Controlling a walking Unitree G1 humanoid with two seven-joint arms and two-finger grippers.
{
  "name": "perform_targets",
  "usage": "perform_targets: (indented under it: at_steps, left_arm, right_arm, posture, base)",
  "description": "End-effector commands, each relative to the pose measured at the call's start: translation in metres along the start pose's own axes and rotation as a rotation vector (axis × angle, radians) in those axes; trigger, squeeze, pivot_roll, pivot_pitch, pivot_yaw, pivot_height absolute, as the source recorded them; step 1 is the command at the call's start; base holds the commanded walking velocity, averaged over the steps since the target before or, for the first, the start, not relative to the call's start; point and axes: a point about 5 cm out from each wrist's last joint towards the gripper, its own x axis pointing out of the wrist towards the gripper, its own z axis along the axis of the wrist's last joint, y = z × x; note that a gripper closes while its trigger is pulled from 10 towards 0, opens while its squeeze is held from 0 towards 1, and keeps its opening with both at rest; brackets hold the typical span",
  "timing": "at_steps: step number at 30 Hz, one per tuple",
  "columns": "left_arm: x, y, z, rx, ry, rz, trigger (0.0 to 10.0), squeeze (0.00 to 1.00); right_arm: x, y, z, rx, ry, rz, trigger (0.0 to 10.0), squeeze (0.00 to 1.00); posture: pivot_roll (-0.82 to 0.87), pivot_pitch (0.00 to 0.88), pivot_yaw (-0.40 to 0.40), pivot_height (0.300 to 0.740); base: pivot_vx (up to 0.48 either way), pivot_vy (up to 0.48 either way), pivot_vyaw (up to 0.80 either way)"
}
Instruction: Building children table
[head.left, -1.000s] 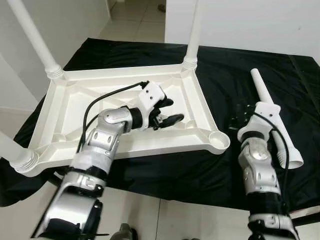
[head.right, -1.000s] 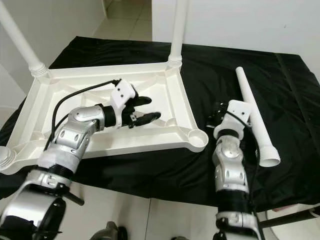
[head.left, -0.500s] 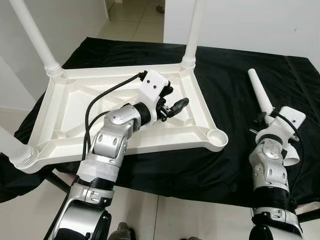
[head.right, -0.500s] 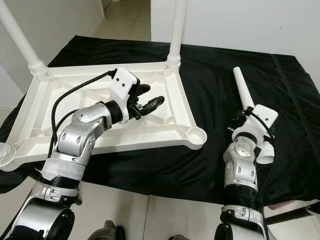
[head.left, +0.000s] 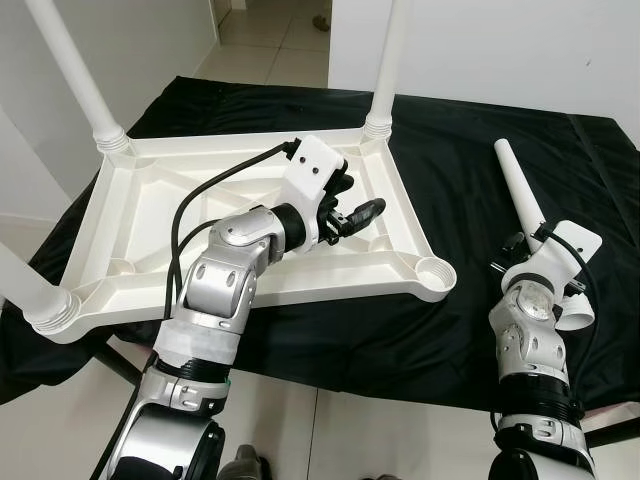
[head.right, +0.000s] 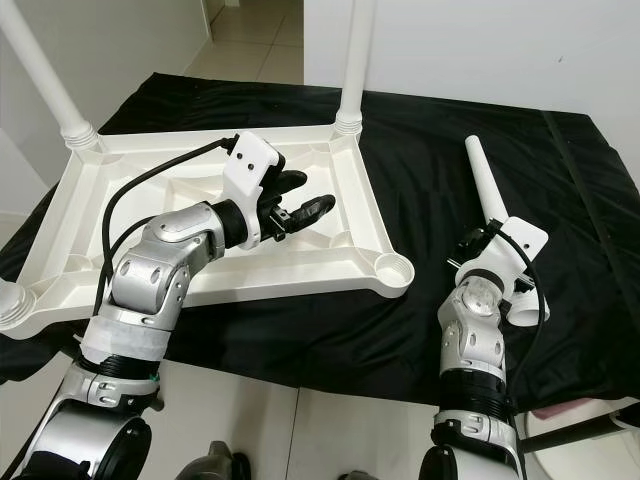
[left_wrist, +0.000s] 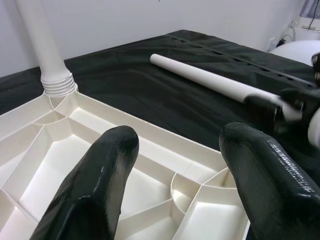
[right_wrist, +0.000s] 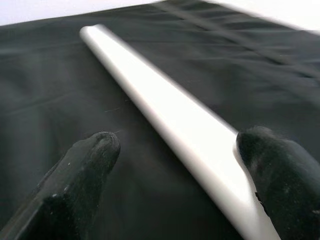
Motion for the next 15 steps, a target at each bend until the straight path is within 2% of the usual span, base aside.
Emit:
perform_targets:
  at_steps: [1, 2, 3, 4, 6, 8, 10, 11, 15]
  left_arm:
    - [0.002, 0.000, 0.002, 0.000, 0.001, 0.049, 10.0, 0.00]
    - [0.002, 0.000, 0.002, 0.000, 0.001, 0.049, 10.0, 0.00]
    - [0.002, -0.001, 0.003, -0.001, 0.002, 0.050, 10.0, 0.00]
    - [0.003, -0.001, 0.004, -0.002, 0.001, 0.049, 10.0, 0.00]
    - [0.003, -0.001, 0.004, -0.002, 0.001, 0.049, 10.0, 0.00]
    - [0.005, -0.005, 0.004, -0.010, 0.001, 0.042, 10.0, 0.00]
    - [0.005, -0.005, 0.004, -0.010, 0.001, 0.042, 10.0, 0.00]
    - [0.006, -0.007, 0.004, -0.014, 0.000, 0.036, 10.0, 0.00]
    - [0.009, -0.014, 0.003, -0.027, 0.001, 0.019, 10.0, 0.00]
  right_arm:
    - [-0.013, 0.024, -0.012, 0.049, 0.023, 0.195, 10.0, 0.00]
    - [-0.013, 0.024, -0.012, 0.049, 0.023, 0.195, 10.0, 0.00]
    - [-0.016, 0.030, -0.007, 0.080, -0.012, 0.244, 10.0, 0.00]
    - [-0.022, 0.038, 0.006, 0.124, -0.097, 0.315, 10.0, 0.00]
    - [-0.022, 0.038, 0.006, 0.124, -0.097, 0.315, 10.0, 0.00]
    - [-0.029, 0.046, 0.031, 0.191, -0.236, 0.399, 10.0, 0.00]
    - [-0.029, 0.046, 0.031, 0.191, -0.236, 0.399, 10.0, 0.00]
    - [-0.031, 0.047, 0.041, 0.210, -0.290, 0.415, 10.0, 0.00]
    - [-0.028, 0.043, 0.056, 0.228, -0.350, 0.395, 10.0, 0.00]
  posture:
    - [0.11, 0.069, 0.026, 0.740]
    - [0.11, 0.069, 0.026, 0.740]
    - [0.11, 0.069, 0.026, 0.740]
    - [0.11, 0.069, 0.026, 0.740]
    - [0.11, 0.069, 0.026, 0.740]
    - [0.10, 0.072, 0.031, 0.740]
    - [0.10, 0.072, 0.031, 0.740]
    - [0.10, 0.072, 0.031, 0.740]
    - [0.10, 0.074, 0.031, 0.740]
  base:
    - [0.000, 0.000, 0.00]
    - [0.000, 0.000, 0.00]
    - [0.000, 0.000, 0.00]
    - [0.000, 0.000, 0.00]
    - [0.000, 0.000, 0.00]
    - [0.000, 0.000, 0.00]
    - [0.000, 0.000, 0.00]
    - [0.000, 0.000, 0.00]
    - [0.000, 0.000, 0.00]
